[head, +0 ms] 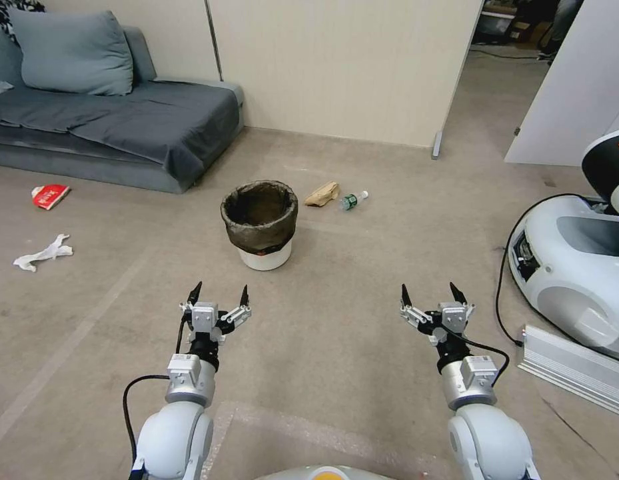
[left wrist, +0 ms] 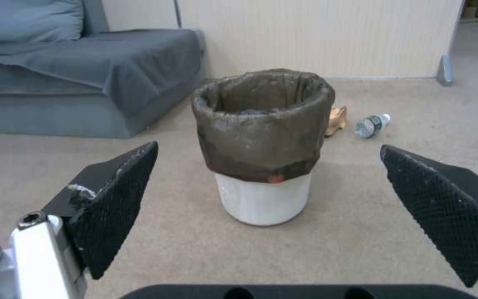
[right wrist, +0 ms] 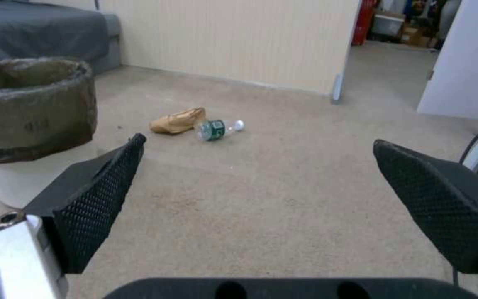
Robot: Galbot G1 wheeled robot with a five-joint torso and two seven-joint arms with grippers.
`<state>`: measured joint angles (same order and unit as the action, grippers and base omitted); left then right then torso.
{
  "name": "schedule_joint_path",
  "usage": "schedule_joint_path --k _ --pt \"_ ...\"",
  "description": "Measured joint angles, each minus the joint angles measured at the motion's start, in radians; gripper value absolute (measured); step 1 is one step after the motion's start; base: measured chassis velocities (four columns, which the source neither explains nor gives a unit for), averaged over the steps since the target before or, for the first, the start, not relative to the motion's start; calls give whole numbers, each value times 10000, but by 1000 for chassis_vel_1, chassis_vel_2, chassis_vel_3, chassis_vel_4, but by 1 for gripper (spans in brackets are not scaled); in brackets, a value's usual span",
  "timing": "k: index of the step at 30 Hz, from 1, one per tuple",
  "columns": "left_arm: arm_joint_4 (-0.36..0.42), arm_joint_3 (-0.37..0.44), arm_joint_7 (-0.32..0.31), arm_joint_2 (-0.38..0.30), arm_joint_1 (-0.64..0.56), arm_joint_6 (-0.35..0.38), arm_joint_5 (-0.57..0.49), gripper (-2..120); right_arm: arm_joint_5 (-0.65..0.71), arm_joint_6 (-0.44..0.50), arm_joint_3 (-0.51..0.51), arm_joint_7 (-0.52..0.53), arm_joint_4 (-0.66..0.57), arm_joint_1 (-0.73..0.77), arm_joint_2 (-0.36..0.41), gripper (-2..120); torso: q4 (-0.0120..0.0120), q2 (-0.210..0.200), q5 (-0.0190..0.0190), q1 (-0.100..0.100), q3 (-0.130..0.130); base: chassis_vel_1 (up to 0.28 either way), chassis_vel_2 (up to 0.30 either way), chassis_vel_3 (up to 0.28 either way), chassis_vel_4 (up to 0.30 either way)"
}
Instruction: Pick up the trash bin, then pick up the garbage from the floor and place it into the trash bin.
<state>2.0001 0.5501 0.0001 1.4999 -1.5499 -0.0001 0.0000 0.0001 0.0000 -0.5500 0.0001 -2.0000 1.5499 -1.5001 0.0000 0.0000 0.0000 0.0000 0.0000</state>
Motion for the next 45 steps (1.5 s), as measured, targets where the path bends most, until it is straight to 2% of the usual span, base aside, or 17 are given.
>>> schedule_joint_path --k 25,28,29,31,32,35,36,38,39,41,45 --pt "7 20 0 0 -29 6 0 100 0 0 -22 -3 -36 66 -14 100 0 0 0 0 0 0 0 0 0" --pt "668 353 -61 -28 -497 341 -51 100 23 17 -395 -77 -701 744 -217 100 0 0 1 0 0 0 0 0 0" --pt "668 353 -61 -28 -497 341 -51 100 23 17 -395 -77 -701 744 -217 100 0 0 1 0 0 0 0 0 0" --pt "1568 822 -170 -80 -1162 847 -150 100 80 67 -905 -189 -1619 1688 -500 100 -1 1 0 -1 -2 0 0 0 0" --pt "1568 822 -170 -80 -1162 847 -150 100 80 67 -905 -189 -1619 1688 -500 100 -1 1 0 -1 -2 0 0 0 0" --pt "2887 1501 -322 -149 -2137 1583 -291 100 162 146 -1657 -355 -2982 3089 -916 100 0 0 -1 0 -2 0 0 0 0" --pt "2887 1501 -322 -149 -2137 1583 -291 100 162 146 -1657 -355 -2982 3089 -916 100 0 0 -1 0 -2 0 0 0 0" --pt "3580 1854 -399 -189 -2650 1968 -363 100 347 75 -1762 -386 -3515 3596 -1068 100 -4 1 -6 0 -3 0 0 0 0" --pt "3580 1854 -399 -189 -2650 1968 -363 100 347 75 -1762 -386 -3515 3596 -1068 100 -4 1 -6 0 -3 0 0 0 0" --pt "4281 2208 -448 -267 -3151 2338 -453 100 408 -46 -1735 -389 -3639 3733 -1100 100 6 1 5 -1 -3 0 0 0 0" --pt "4436 2335 -296 -384 -3253 2428 -553 100 322 -230 -1734 -349 -3680 3746 -1102 100 -1 2 -1 -1 -2 0 0 0 0"
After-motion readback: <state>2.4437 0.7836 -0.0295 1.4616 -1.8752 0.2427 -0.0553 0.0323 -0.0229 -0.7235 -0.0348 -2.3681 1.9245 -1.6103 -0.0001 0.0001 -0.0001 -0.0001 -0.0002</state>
